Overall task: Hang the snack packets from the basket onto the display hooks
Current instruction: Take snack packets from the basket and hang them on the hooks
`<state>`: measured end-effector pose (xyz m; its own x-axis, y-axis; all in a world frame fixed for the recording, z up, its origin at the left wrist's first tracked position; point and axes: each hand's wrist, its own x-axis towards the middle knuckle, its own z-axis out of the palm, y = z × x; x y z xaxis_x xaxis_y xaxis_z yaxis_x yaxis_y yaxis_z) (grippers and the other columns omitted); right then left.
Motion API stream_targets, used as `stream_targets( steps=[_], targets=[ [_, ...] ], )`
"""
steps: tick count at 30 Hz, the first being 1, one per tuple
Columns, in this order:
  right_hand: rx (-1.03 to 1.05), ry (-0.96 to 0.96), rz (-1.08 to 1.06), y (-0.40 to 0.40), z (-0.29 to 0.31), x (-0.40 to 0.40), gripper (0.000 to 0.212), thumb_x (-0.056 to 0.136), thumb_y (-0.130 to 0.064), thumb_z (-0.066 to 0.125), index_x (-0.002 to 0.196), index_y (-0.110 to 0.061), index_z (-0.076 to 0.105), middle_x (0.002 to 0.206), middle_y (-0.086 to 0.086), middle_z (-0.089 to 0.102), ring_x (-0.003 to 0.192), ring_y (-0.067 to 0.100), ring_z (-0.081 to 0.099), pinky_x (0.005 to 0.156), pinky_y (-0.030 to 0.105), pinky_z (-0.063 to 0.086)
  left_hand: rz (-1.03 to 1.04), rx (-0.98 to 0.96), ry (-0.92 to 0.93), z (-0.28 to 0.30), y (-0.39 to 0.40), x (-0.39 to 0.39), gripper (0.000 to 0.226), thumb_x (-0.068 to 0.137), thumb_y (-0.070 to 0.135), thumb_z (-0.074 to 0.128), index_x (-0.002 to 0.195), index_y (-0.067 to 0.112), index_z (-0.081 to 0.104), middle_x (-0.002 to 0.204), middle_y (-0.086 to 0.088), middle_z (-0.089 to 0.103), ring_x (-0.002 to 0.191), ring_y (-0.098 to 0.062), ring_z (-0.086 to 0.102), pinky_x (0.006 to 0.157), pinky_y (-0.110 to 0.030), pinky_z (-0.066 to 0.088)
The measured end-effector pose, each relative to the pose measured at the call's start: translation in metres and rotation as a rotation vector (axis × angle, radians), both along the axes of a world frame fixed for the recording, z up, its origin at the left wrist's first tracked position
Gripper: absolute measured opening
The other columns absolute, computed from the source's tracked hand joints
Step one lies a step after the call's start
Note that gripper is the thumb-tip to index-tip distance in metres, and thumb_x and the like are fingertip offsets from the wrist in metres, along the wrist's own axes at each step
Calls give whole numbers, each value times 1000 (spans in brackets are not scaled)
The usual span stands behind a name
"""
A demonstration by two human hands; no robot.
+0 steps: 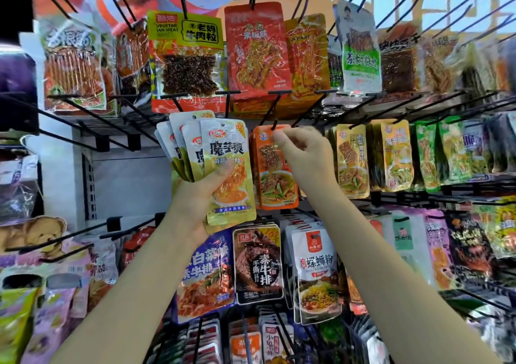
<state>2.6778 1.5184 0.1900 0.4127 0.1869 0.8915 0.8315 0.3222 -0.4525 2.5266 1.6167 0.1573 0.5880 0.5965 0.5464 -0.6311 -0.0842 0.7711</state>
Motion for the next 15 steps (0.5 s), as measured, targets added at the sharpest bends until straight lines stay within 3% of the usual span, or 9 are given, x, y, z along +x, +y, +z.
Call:
stream_targets(
  steps=[2, 5, 9, 11, 13, 15],
  targets=[
    [-105, 31, 232, -3, -3, -18, 26, 94, -39, 68, 85, -15, 74, 76, 2, 63, 68, 9, 57, 66, 23, 47, 4, 34, -10, 1, 2, -1, 41, 82, 18, 71, 122, 14, 70, 110, -13, 76, 93, -29, 75, 72, -41, 62],
    [-226, 50, 404, 6, -8, -35, 22, 88, -32, 76, 79, -15, 66, 76, 3, 63, 69, 11, 58, 65, 26, 49, 26, 72, -17, 1, 5, -6, 47, 76, 19, 74, 123, 13, 69, 115, -15, 74, 101, -31, 73, 85, -45, 61],
    [-128, 147, 504, 20, -9, -41, 17, 93, -22, 71, 87, -10, 61, 80, 1, 70, 72, 11, 66, 69, 32, 55, 182, 94, 35, 0, 11, -30, 54, 77, 45, 76, 125, 19, 69, 120, -6, 74, 114, -29, 69, 102, -53, 51],
    [-78, 235, 561, 23, -8, -43, 8, 98, -17, 65, 99, -15, 57, 87, 0, 74, 79, 14, 71, 75, 38, 58, 276, 27, 81, -1, 20, -47, 40, 84, 52, 74, 108, 19, 75, 108, -5, 77, 100, -25, 73, 91, -48, 58],
    [-48, 268, 531, 28, -8, -45, 21, 99, -10, 62, 113, -22, 52, 92, 4, 73, 80, 17, 71, 76, 43, 58, 251, -25, 67, -2, 31, -65, 34, 97, 40, 62, 93, 8, 76, 88, -11, 77, 70, -24, 73, 63, -36, 62],
    [-3, 235, 493, 34, -11, -51, 44, 96, -5, 61, 124, -34, 46, 89, 9, 71, 73, 20, 65, 67, 43, 56, 226, -25, 42, -2, 43, -81, 36, 100, 30, 53, 105, -2, 69, 84, -14, 73, 59, -25, 69, 49, -31, 56]
  ],
)
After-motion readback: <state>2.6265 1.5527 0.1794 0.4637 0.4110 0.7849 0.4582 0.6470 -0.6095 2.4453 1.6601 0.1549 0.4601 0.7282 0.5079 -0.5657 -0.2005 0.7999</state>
